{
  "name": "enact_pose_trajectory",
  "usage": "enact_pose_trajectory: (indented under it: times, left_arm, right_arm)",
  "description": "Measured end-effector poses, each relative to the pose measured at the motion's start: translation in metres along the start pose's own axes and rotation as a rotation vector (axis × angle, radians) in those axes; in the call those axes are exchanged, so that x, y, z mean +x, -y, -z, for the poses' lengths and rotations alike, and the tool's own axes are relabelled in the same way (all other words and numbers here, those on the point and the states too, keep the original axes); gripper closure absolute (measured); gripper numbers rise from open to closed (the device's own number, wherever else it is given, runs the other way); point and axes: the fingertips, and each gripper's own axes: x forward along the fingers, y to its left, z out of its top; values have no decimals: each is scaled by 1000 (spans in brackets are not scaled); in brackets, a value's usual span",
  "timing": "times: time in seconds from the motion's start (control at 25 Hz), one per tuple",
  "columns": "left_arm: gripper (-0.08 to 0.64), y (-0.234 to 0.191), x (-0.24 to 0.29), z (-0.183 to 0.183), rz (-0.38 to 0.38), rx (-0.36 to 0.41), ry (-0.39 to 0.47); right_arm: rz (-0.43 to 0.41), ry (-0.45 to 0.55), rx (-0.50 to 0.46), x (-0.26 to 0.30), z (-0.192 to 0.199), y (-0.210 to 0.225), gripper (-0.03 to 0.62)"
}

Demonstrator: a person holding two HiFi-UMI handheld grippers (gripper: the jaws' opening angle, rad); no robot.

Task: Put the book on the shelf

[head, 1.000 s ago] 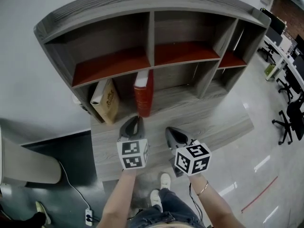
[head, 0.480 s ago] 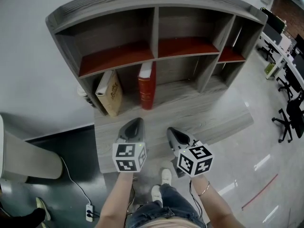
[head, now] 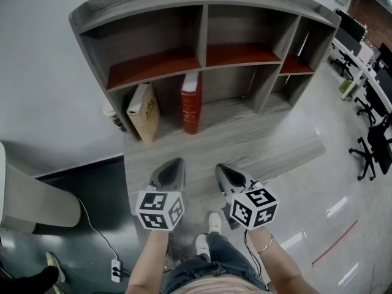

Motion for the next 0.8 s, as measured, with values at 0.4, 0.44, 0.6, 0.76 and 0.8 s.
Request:
enact_pose_trajectory:
  times: [0.4, 0.44, 0.6, 0.76, 0.8]
  left_arm:
    - [548, 7, -33, 9, 21, 3, -9]
    - [548, 7, -35, 9, 21, 10, -8]
    - [548, 10, -45, 7, 25, 19, -5]
    - [548, 14, -53, 6, 35, 17, -6]
    - [548, 15, -55, 6, 37, 15, -6]
  right_arm:
    - [-15, -11, -61, -16, 5, -29, 584]
    - [-14, -14, -58, -18, 6, -30, 584]
    - [-22, -22, -53, -23, 11, -37, 583]
    - [-28, -24, -54, -29, 13, -42, 583]
    - [-31, -24, -54, -30, 13, -43, 583]
